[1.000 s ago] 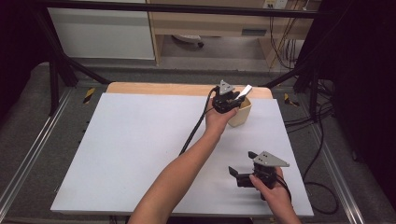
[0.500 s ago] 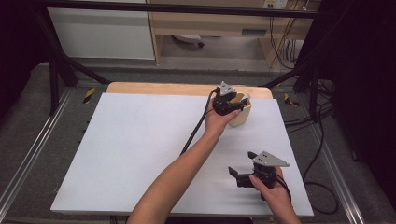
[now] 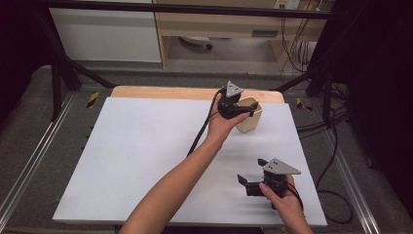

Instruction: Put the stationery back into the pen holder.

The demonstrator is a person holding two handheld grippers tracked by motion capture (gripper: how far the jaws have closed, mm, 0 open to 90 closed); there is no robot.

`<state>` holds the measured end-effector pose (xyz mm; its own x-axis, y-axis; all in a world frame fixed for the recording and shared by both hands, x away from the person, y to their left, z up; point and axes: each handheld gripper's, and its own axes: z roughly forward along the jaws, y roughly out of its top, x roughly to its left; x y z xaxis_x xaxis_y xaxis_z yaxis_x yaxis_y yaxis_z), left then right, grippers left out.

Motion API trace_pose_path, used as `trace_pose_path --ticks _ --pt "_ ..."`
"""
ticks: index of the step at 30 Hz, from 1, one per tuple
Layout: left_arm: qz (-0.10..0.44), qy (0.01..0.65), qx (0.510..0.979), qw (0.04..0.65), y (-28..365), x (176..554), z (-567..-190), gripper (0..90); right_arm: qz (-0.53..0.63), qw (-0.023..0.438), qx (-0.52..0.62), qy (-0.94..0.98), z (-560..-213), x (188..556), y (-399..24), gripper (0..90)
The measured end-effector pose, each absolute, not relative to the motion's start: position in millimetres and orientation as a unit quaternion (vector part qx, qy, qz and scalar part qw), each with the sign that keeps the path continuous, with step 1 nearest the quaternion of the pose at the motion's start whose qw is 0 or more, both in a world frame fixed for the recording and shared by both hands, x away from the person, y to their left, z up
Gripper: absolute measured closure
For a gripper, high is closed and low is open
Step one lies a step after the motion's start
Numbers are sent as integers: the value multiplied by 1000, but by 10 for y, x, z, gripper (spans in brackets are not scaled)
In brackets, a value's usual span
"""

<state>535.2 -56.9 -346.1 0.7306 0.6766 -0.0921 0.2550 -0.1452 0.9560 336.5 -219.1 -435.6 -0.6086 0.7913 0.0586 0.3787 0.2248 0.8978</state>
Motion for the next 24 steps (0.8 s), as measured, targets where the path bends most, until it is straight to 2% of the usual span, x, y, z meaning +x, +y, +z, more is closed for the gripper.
trace_pose_path --ticks 7,15,24 --pt "183 320 738 565 -430 5270 -3400 101 487 211 385 755 -4360 3366 -2167 23" --pt "180 316 742 563 -103 5057 -3411 94 484 210 382 759 -4359 3366 -2144 23" --pt "178 325 735 568 497 4617 -3485 80 479 212 374 765 -4360 3365 -2111 23"
